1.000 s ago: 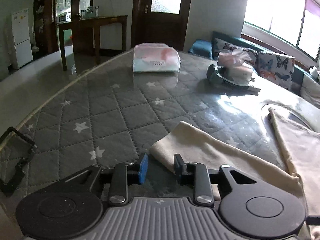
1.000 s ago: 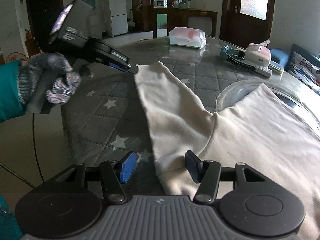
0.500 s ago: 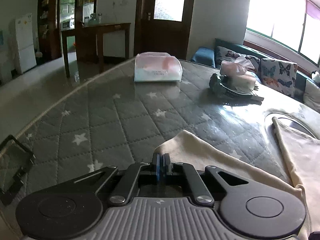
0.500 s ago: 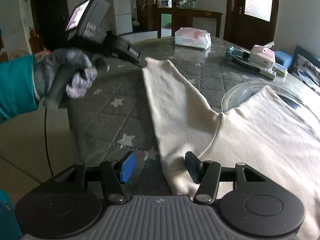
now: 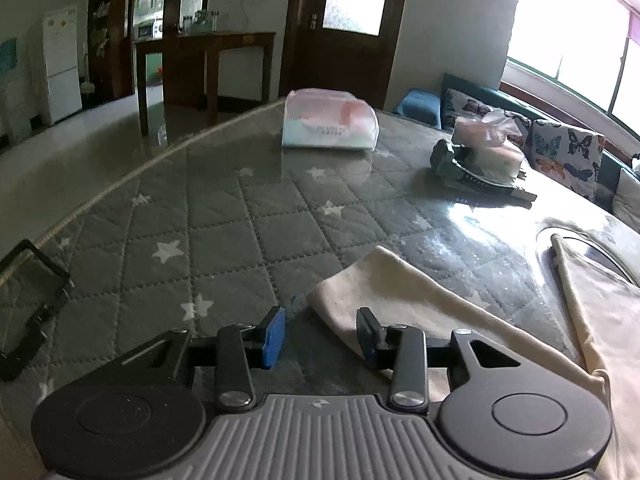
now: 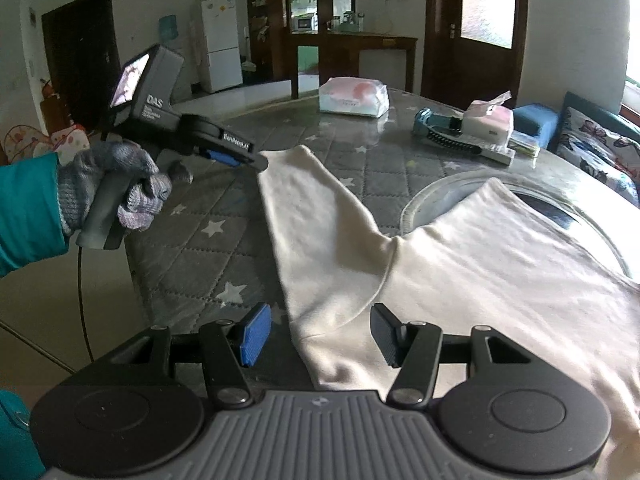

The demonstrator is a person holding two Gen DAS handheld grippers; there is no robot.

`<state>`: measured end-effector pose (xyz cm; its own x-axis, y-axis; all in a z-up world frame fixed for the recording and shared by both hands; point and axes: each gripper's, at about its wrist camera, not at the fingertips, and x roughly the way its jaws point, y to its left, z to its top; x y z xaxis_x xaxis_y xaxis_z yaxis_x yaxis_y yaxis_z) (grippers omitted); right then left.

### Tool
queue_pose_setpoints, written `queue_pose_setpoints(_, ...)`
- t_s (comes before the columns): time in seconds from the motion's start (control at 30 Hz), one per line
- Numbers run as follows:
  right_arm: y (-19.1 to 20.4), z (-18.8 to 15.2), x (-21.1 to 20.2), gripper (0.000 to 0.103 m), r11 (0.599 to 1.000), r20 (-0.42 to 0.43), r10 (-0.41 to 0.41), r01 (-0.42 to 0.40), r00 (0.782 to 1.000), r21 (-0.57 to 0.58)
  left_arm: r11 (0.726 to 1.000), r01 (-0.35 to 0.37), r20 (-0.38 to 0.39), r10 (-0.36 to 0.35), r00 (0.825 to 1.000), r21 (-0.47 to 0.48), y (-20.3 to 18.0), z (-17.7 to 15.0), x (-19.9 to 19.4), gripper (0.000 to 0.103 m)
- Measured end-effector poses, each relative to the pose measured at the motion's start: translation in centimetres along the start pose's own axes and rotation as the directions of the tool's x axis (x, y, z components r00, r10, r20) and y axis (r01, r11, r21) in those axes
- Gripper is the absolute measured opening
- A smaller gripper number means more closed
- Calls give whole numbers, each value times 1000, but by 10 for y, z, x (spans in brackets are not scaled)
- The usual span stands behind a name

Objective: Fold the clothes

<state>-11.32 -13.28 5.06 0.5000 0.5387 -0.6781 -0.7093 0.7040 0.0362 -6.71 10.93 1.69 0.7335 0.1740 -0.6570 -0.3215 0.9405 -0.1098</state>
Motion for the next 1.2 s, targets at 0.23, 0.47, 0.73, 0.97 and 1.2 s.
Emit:
queue_pose_setpoints(0.23,-13,-5,-18,56,999,18,-36,36,999,42,1000,29,41,-30,999,2,-9,7,-11,4)
queue_pose_setpoints(0.47,-37,-16,-40,56,988,26,-100,96,995,125,978,177,129,-190,973,111,-57,21,-65,4)
queue_pose_setpoints(0.73,-72,-37,-67,56,956,43,-191,176,981,233,879,380,104,-423,900,287,-139,6,-109,4)
queue_pose_setpoints(0.97,-101,-59,-87,56,908,38,-274,246,961,338,758,509,-26,-547,837,408,-206,-31,-116,4)
queue_pose_setpoints(1.2,-120,-74,-93,53,869,17,-302,268,953,416,629,578,-162,-592,790,520,-256,-72,-116,8)
